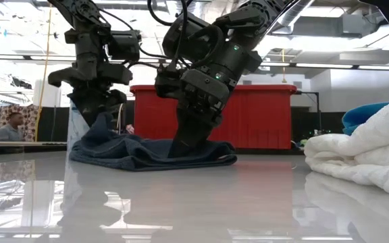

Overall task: Fold laundry
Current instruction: Fold the dark blue shorts

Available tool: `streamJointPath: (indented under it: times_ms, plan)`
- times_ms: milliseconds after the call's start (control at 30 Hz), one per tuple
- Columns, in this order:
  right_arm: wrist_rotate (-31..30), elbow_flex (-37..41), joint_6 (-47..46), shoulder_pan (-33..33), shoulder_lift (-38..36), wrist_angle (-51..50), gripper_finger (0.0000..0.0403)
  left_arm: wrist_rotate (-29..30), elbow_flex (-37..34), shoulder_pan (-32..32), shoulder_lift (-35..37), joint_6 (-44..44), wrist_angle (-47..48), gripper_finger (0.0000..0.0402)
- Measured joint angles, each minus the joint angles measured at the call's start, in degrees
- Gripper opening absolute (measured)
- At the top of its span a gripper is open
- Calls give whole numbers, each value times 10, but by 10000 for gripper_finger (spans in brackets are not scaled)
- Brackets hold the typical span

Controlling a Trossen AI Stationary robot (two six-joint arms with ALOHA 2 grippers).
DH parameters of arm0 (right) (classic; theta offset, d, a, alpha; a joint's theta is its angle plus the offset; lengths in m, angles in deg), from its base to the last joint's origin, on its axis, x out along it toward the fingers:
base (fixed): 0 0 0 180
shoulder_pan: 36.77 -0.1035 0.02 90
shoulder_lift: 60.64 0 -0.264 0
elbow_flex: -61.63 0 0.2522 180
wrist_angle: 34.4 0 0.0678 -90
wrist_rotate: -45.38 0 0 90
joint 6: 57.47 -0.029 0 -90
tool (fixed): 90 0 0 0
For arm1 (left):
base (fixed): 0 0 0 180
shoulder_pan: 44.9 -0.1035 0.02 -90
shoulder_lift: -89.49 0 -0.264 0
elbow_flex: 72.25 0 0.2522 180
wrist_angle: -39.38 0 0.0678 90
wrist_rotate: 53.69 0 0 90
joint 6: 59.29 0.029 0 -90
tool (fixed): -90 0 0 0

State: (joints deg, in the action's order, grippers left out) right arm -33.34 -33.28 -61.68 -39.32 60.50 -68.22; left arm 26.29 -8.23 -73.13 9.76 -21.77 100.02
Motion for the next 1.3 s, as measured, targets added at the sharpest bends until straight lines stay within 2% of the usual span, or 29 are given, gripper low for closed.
streamJointPath:
  times_ms: [100,300,400,667,800,900,967,1067,1167,1300]
  plan:
    - [0,0,0,0,0,0,21,-15,0,1,0,-3,6,122]
    - [0,0,1,0,0,0,21,50,0,-4,0,1,35,177]
    - [0,0,1,0,0,0,21,54,0,-8,0,-17,48,198]
    - [0,0,2,0,0,0,21,95,23,-10,0,-86,102,212]
    - [0,0,4,0,0,-1,21,78,52,-12,21,-133,115,213]
    - [0,0,11,0,0,-1,21,20,58,-11,60,-179,64,213]
    - [0,0,11,0,0,-1,21,-11,57,-11,91,-211,24,209]
    - [0,0,12,0,0,-1,21,-17,38,-8,132,-250,-51,186]
    - [0,0,12,0,0,-3,21,-13,-4,-6,152,-256,-93,142]
    - [1,0,12,0,0,-5,23,-48,-58,-3,152,-279,-138,66]
